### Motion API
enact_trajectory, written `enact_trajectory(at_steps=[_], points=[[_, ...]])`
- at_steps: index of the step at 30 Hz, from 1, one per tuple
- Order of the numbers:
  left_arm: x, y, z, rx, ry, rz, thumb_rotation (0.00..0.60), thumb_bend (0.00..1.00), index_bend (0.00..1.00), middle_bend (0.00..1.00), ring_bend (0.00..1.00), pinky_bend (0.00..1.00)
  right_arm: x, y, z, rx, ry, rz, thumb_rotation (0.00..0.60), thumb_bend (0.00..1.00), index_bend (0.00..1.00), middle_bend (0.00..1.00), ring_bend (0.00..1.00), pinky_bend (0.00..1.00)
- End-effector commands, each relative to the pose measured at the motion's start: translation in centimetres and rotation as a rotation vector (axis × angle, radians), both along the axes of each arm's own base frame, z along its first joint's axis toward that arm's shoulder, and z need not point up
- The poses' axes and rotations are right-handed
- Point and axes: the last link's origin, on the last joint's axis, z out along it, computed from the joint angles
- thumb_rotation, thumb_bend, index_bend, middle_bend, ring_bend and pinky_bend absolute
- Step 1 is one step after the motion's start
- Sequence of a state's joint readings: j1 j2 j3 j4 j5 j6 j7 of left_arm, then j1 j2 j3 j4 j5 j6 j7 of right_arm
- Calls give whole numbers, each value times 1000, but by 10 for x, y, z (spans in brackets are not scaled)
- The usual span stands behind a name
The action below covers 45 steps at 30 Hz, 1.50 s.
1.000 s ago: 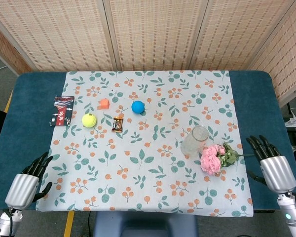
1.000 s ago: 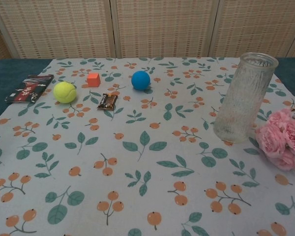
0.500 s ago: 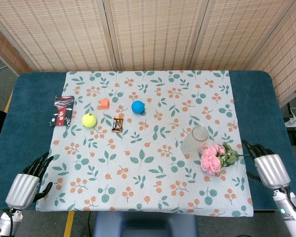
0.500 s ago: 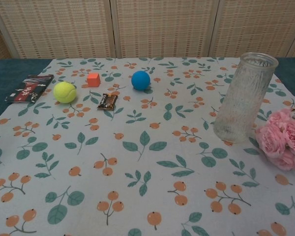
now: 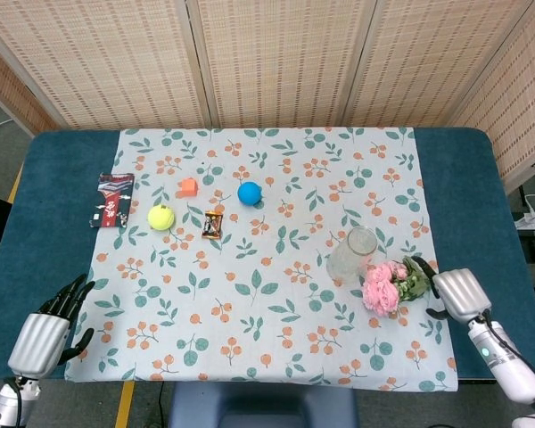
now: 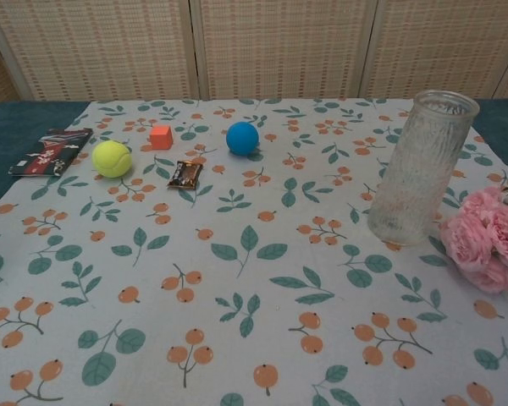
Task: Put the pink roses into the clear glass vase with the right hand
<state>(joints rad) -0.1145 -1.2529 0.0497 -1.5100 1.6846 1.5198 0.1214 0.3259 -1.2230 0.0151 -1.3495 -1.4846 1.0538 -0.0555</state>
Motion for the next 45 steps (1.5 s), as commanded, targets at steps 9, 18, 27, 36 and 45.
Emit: enact_trajectory(at_steps=[9, 18, 27, 36, 45], points=[[-1, 0, -4, -20, 7, 4, 600, 350, 13, 19, 143, 386, -18, -20, -37, 36, -51, -42, 600, 52, 377, 760, 768, 996], [-1, 0, -5, -29, 12, 4, 600, 350, 14, 20, 143, 387, -17, -23, -37, -8, -118, -15, 600, 106, 732, 843, 845, 1000], [-1, 0, -5, -32, 9, 4, 600, 350, 16, 20, 143, 387, 3, -1, -22, -4, -255, 42, 600, 495, 912, 866, 860, 1000], [1, -1, -2, -23, 2, -4, 600, 350, 22, 20, 144, 387, 54, 47, 24, -6, -582, 125, 600, 626, 914, 873, 873, 1000], [0, -1, -3, -25, 1, 2, 600, 350, 23, 20, 146, 386, 110, 39, 58, 72, -875, 53, 600, 655, 913, 875, 878, 1000]])
